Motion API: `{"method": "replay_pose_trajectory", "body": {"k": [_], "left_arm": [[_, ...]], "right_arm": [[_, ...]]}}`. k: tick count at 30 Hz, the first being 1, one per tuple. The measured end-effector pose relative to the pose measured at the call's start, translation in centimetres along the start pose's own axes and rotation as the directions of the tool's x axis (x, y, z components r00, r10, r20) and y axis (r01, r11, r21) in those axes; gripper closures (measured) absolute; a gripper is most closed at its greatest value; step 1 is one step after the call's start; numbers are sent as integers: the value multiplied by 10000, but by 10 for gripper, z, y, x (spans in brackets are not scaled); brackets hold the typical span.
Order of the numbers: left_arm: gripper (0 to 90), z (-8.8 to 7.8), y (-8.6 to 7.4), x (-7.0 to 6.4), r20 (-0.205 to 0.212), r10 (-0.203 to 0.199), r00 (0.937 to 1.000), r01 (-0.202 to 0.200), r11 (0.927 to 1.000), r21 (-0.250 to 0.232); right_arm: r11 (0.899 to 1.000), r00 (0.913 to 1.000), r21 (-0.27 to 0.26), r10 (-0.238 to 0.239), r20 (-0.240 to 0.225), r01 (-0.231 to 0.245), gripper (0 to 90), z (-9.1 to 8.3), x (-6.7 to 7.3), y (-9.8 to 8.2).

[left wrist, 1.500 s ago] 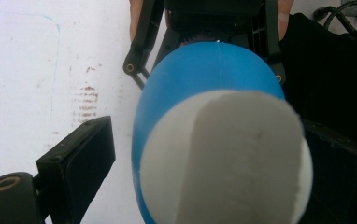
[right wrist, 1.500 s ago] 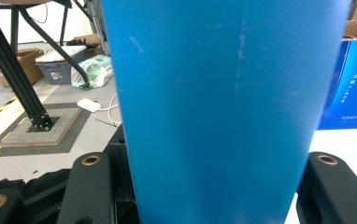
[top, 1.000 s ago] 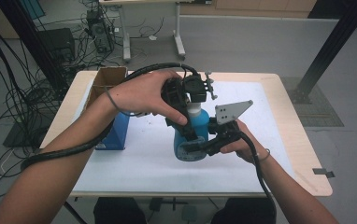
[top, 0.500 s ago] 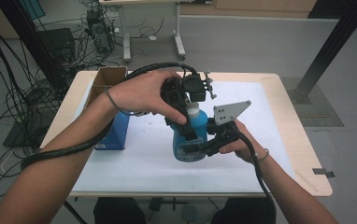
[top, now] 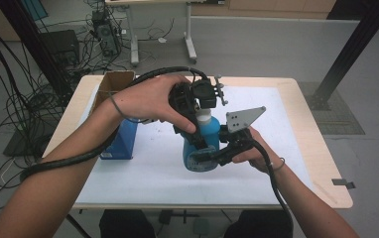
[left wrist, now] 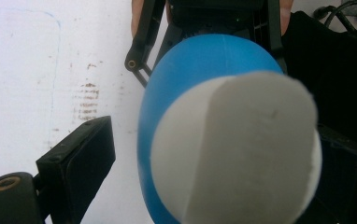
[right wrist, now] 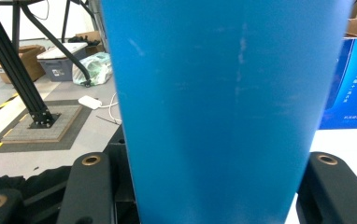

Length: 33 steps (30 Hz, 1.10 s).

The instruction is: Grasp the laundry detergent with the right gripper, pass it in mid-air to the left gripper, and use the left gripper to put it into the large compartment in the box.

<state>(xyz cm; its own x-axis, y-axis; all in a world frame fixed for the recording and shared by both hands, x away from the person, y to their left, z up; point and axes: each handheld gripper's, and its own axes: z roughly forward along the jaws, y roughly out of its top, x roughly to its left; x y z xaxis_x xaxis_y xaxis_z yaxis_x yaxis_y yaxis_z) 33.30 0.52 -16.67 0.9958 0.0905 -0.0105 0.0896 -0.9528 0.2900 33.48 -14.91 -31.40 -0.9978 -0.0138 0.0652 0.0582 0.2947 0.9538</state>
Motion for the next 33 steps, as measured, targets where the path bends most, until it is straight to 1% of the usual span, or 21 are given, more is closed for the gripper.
{"method": "replay_pose_trajectory", "body": {"k": [4,5,10,11,12,15,18,20,22,24,26,27,28,29,33], "left_arm": [[90,-2,1,0,-16,64,10000,-64,10000,0],[90,-2,1,0,-13,9,10000,-9,10000,-37],[90,-1,2,-1,12,107,9999,-107,9999,8],[90,-1,3,-1,9,183,9998,-184,9998,47],[90,-1,3,-2,32,158,9999,-158,9999,8],[93,0,5,-2,35,243,9997,-243,9997,15],[124,1,5,-3,31,251,9997,-251,9997,-55],[124,1,5,-3,13,315,9995,-315,9995,16],[131,1,6,-4,11,244,9997,-244,9997,-28],[159,0,7,-4,9,279,9996,-279,9996,16],[163,-1,7,-4,15,330,9995,-330,9994,134],[198,-1,7,-4,-7,301,9995,-301,9995,122],[198,-1,7,-4,45,246,9997,-246,9996,160],[208,0,7,-4,50,189,9998,-190,9993,313],[226,0,7,-3,7,99,10000,-99,9993,358]], "right_arm": [[10000,10000,-8,-11,-17,11,434,0,0,0],[10000,10000,-3,-18,-14,18,434,0,0,1],[10000,10000,-4,-51,-18,51,434,0,0,2],[10000,10000,-16,-49,-11,49,434,0,0,2],[10000,10000,-21,-60,0,60,435,0,0,3],[10000,10000,-15,-65,-11,65,434,0,0,3],[10000,10000,-15,-59,9,59,434,0,0,3],[10000,10000,-21,-58,22,58,434,0,0,2],[10000,10000,-19,-45,11,45,434,0,0,2],[10000,10000,-13,-43,4,43,434,1,0,2],[10000,10000,-20,-41,9,41,434,1,0,2],[10000,10000,-28,-20,9,20,434,1,0,2],[10000,10000,-28,-20,9,20,434,1,0,2],[10000,10000,-6,-54,14,54,434,2,0,2],[10000,10000,-27,-81,13,81,434,2,0,2]]}}
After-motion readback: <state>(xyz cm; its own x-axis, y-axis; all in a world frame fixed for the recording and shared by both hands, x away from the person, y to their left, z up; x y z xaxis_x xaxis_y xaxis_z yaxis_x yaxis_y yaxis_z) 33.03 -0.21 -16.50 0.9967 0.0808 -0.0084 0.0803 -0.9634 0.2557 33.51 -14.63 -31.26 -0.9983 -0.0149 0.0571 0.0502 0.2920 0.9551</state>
